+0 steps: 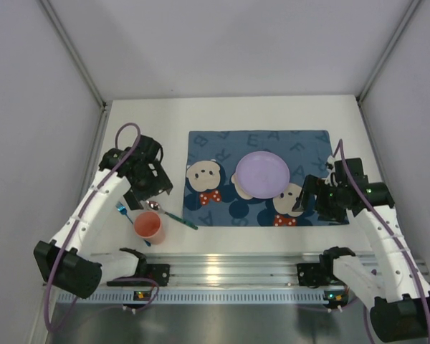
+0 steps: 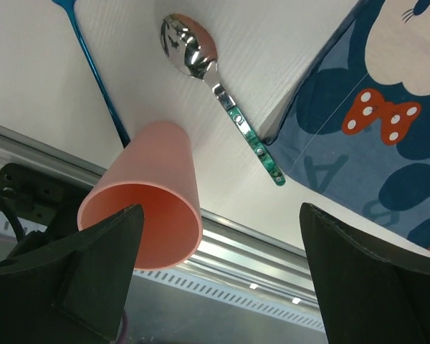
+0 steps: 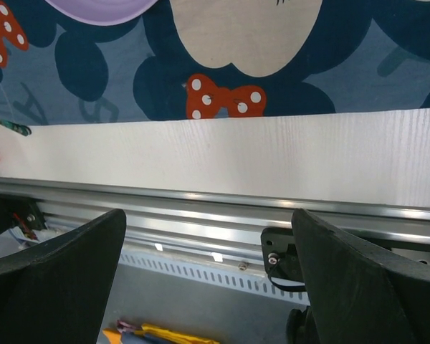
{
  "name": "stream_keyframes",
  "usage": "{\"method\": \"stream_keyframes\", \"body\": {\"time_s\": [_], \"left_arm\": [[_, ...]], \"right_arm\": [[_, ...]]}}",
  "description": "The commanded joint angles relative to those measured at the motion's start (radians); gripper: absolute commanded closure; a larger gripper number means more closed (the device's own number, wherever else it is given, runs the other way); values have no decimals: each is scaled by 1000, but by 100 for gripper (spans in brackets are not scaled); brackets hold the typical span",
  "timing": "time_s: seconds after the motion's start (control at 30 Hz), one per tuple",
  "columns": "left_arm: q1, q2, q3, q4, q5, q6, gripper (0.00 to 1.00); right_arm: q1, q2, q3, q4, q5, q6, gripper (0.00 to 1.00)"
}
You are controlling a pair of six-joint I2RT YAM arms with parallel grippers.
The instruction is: Set the dinner table for one person
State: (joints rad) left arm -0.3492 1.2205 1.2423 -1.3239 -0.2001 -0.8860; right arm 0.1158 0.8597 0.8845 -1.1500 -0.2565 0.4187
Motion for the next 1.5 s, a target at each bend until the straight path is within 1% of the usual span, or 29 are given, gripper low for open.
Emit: {"method": "stream_keyframes", "body": {"time_s": [0.0, 0.2, 0.3, 0.37, 0.4, 0.43, 0.47, 0.53, 0.57, 0.6, 0.63, 0.73, 0.77, 0.8, 0.83, 0.87, 0.93, 0.97, 1.0, 1.03, 1.1, 1.13, 1.17, 1.2, 1.23, 1.27, 1.33, 1.4, 1.47], "left_arm": [[-7, -22, -59, -104, 77, -39, 7], [-40, -42, -144, -46, 123, -82, 10], [-43, -39, -179, -20, 128, -82, 13], [-43, -33, -202, 8, 122, -79, 29], [-43, -26, -210, 17, 119, -79, 41], [-45, -19, -214, 40, 113, -77, 59], [-45, -6, -221, 52, 111, -73, 66], [-45, 19, -233, 87, 110, -64, 77], [-45, 30, -227, 97, 110, -53, 88], [-45, 40, -213, 97, 111, -48, 95], [-45, 51, -189, 89, 107, -47, 100], [-51, 74, -54, 48, 59, -60, 100], [-51, 82, 27, 37, 56, -68, 100], [-51, 92, 72, 35, 56, -77, 100], [-51, 123, 115, 38, 62, -88, 100], [-51, 138, 197, 46, 85, -111, 100], [-51, 193, 273, 77, 114, -142, 100], [-51, 207, 329, 98, 132, -186, 100], [-51, 217, 341, 170, 177, -218, 100], [-51, 211, 333, 246, 194, -300, 100], [-51, 188, 223, 445, 331, -404, 100], [-51, 174, 176, 655, 361, -544, 100], [-54, 180, 93, 733, 398, -618, 100], [-62, 189, 62, 817, 421, -687, 100], [-71, 218, 42, 924, 438, -744, 100], [-80, 235, 31, 962, 441, -837, 100], [-106, 298, 55, 1015, 438, -890, 100], [-131, 347, 143, 1039, 439, -930, 100], [-146, 421, 225, 1078, 459, -965, 100]], "right_arm": [[12, -8, -13, 39, -9, -12, 0], [13, 10, -19, 53, -9, -12, 0], [12, 18, -19, 61, -9, -14, 0], [12, 21, -24, 67, -7, -12, 0], [12, 24, -25, 67, -7, -12, 0], [12, 25, -27, 68, -9, -14, 0], [12, 27, -27, 70, -10, -12, 0], [12, 30, -27, 72, -9, -15, 0], [12, 32, -27, 73, -9, -15, 0], [12, 35, -28, 73, -9, -14, 0], [12, 36, -24, 72, -9, -15, 0], [12, 39, -6, 64, -9, -18, 0], [15, 38, 5, 62, -7, -18, 0], [18, 35, 33, 62, -18, -9, 0], [37, 32, 50, 64, -27, -2, 0], [54, 30, 69, 78, -33, 9, 0], [126, 33, 140, 99, -35, 54, 0], [155, 42, 166, 122, -26, 67, 0], [218, 67, 221, 131, 2, 93, 0], [247, 84, 250, 142, 19, 103, 0], [313, 143, 342, 156, 80, 114, 0], [329, 168, 376, 159, 92, 112, 0], [344, 192, 411, 161, 105, 108, 0], [358, 246, 450, 161, 129, 100, 0], [381, 271, 528, 158, 143, 92, 0], [395, 294, 565, 157, 161, 83, 0], [424, 355, 652, 157, 226, 58, 0], [435, 415, 689, 164, 279, 37, 0], [447, 459, 729, 164, 298, 32, 0]]}}
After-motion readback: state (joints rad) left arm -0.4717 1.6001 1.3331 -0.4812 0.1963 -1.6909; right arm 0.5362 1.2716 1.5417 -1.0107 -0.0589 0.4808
